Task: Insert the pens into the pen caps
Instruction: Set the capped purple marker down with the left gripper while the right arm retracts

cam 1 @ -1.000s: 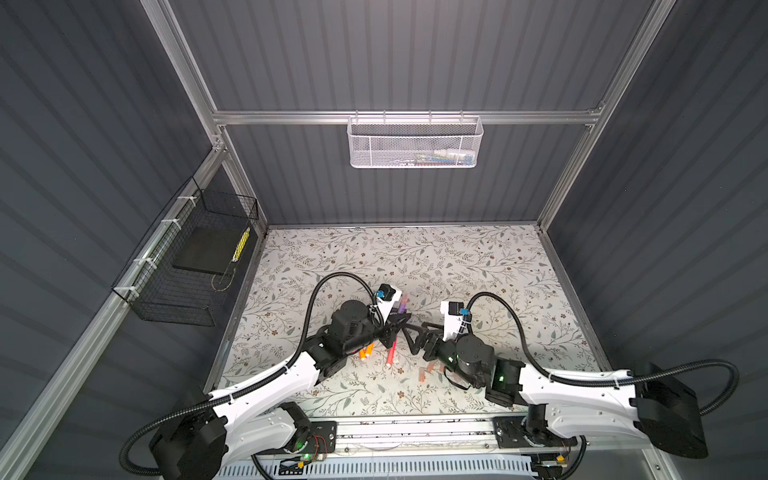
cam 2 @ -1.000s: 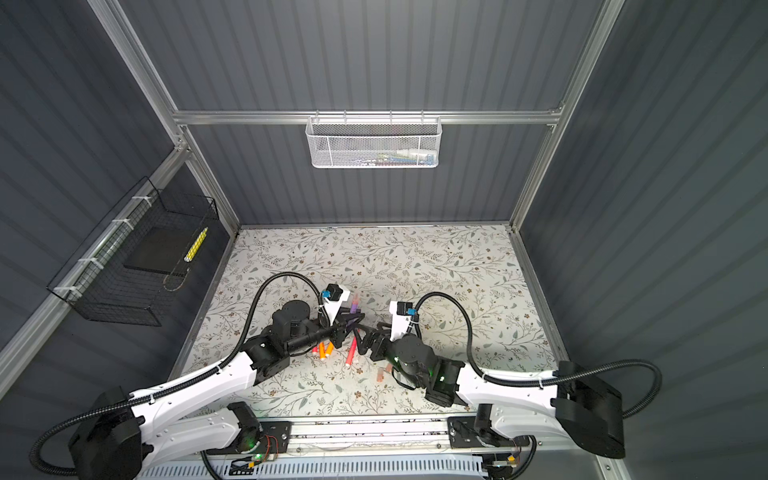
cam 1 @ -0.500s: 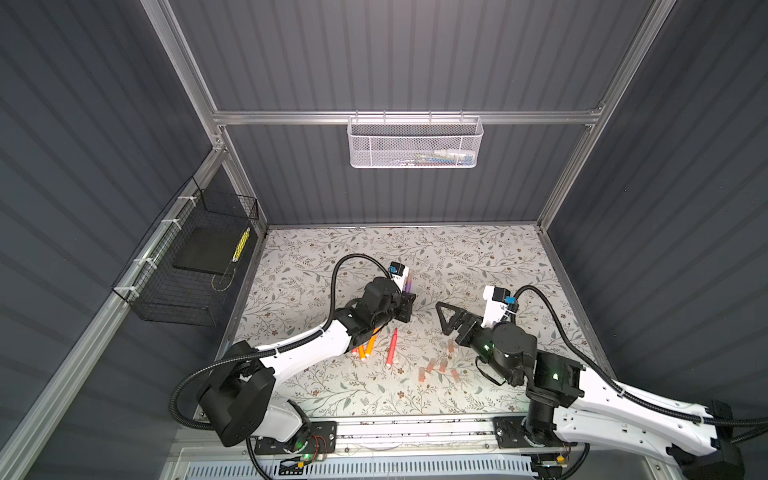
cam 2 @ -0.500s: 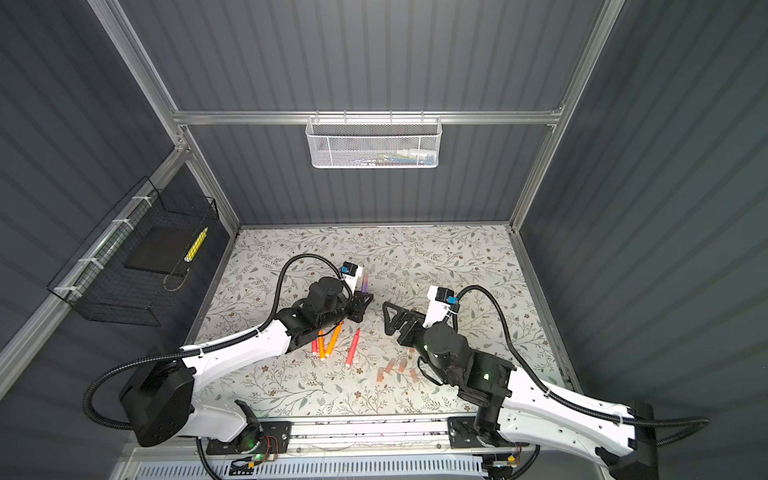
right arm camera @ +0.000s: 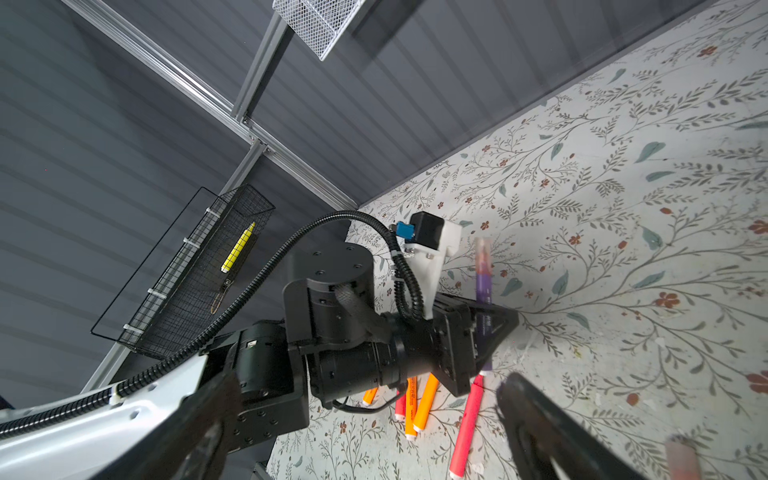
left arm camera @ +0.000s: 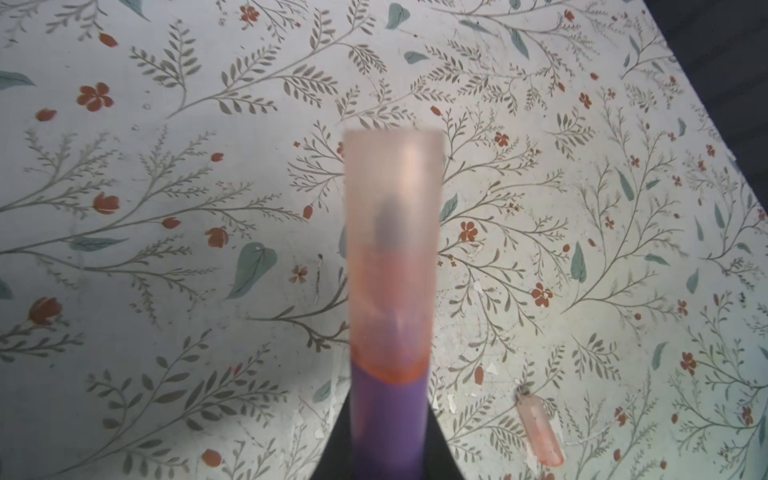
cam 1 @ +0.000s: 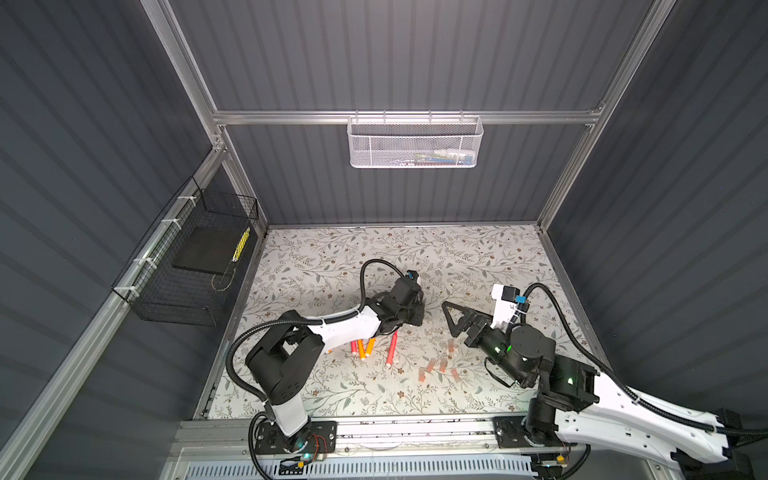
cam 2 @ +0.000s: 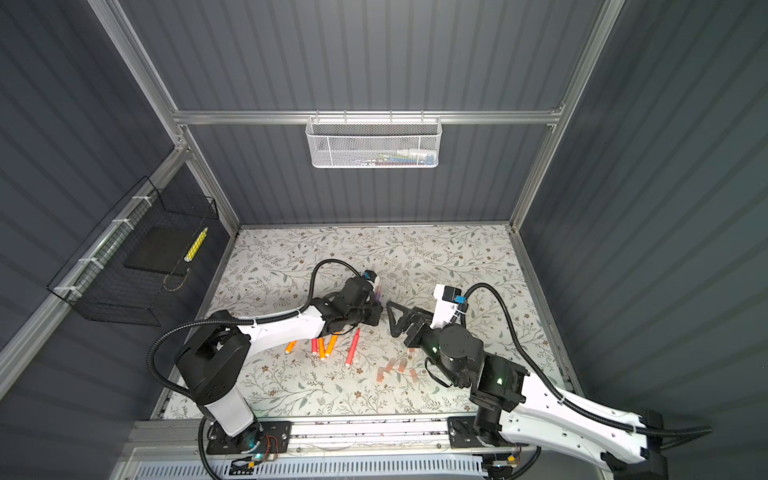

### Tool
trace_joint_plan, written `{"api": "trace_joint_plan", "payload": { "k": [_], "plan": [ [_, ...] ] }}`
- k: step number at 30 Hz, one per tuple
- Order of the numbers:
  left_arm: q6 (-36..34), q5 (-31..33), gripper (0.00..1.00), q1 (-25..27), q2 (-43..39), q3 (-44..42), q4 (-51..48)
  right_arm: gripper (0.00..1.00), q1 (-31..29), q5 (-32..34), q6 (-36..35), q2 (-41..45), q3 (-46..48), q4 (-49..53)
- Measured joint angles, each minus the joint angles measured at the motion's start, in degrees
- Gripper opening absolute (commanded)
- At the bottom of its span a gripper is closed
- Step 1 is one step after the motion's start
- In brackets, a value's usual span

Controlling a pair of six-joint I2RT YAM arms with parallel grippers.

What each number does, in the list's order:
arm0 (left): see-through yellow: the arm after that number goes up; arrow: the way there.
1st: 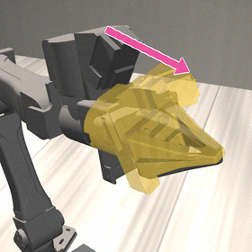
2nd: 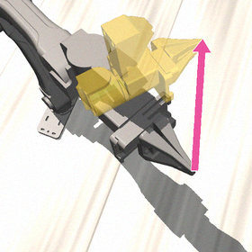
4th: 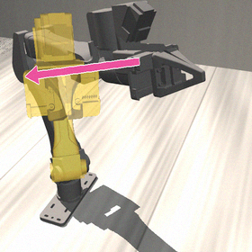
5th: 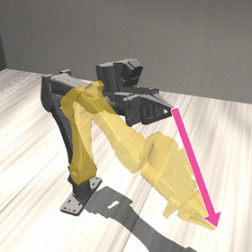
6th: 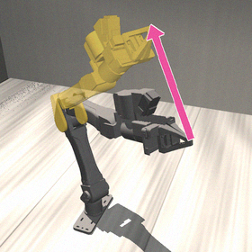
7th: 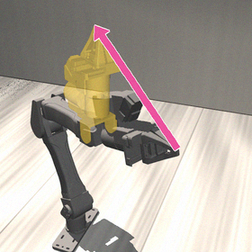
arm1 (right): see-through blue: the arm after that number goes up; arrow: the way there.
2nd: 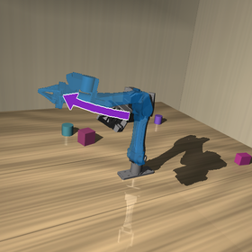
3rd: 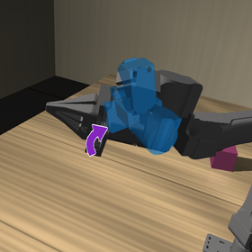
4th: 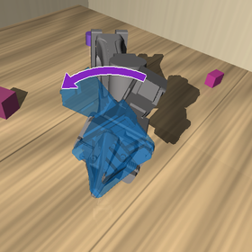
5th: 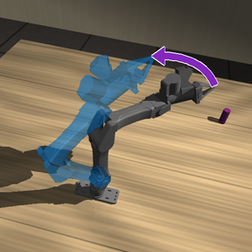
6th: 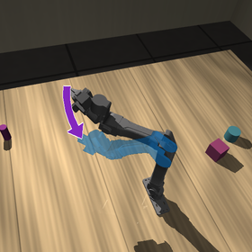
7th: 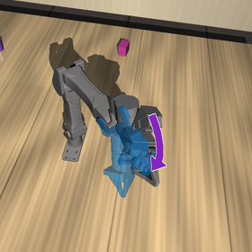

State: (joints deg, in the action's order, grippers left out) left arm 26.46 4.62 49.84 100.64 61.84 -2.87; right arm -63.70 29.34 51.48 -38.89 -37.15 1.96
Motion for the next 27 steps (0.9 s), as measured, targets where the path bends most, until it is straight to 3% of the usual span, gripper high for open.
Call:
{"api": "trace_joint_plan", "payload": {
  "k": [7,19,27],
  "plan": [
    [1.1,1.9,0.00,2.1,8.1,5.8,-3.3,0.99,1.3,0.9,-7.6,-0.6,2.6,0.3],
    [1.7,3.1,0.00,2.2,11.5,8.0,-7.3,0.99,20.0,1.7,-7.6,3.6,9.8,8.9],
    [1.4,2.5,0.13,2.2,13.0,9.3,-7.6,0.99,26.3,1.3,-8.0,3.6,11.1,10.0]
  ]
}}
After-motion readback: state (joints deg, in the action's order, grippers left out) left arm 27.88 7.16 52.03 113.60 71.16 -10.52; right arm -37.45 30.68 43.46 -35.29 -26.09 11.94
